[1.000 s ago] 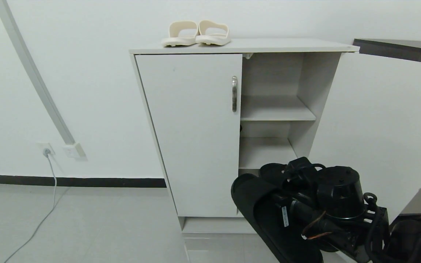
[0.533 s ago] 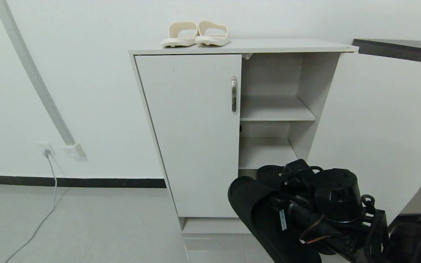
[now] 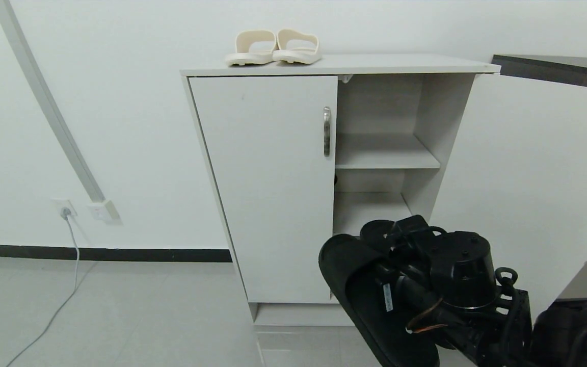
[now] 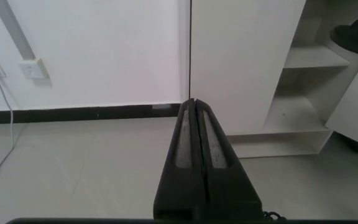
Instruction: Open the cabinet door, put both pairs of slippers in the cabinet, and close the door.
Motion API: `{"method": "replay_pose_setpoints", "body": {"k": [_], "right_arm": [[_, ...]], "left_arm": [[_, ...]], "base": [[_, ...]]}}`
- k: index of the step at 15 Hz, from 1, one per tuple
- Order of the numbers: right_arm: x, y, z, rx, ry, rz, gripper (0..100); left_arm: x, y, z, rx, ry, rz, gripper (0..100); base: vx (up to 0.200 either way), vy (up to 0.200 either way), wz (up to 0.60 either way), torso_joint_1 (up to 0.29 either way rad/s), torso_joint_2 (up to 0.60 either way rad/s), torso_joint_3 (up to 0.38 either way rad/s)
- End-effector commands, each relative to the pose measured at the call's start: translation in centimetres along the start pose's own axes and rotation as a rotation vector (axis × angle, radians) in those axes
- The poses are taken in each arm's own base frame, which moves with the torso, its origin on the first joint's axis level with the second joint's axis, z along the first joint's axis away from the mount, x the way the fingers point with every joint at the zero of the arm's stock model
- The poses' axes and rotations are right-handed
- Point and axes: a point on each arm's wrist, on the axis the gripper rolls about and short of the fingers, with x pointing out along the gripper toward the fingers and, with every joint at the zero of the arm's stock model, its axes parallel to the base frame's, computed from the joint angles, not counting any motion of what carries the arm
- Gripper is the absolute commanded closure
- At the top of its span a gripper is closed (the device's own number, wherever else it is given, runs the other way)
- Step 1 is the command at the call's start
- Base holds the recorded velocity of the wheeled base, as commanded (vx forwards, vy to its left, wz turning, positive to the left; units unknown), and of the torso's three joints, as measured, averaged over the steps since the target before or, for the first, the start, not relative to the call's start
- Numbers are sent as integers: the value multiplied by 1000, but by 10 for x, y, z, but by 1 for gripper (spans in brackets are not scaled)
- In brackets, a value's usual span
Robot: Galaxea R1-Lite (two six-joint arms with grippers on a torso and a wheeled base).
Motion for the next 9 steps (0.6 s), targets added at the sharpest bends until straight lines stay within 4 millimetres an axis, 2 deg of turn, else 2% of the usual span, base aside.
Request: {"method": "replay_pose_setpoints", "body": {"k": [1,3,5,7,9], "right_arm": [[13,10,2,10,-15,-52,100],[25,23,7,61,-46,-134,100],[34,25,10,87,-73,-224,100],[41,27,5,103,-68,-272,100],[43,27,3,105,-65,-273,100]], "left_arm": [[0,0,0,-8,3,1,100],[0,0,0,-8,3,1,100],[0,0,0,-8,3,1,100],[0,0,0,-6,3,1,100],[0,0,0,-6,3,1,100]], "base": [[0,0,0,0,0,0],[0,0,0,0,0,0],[0,0,0,0,0,0],[0,0,0,0,0,0],[0,-200,0,5,2,0]]}}
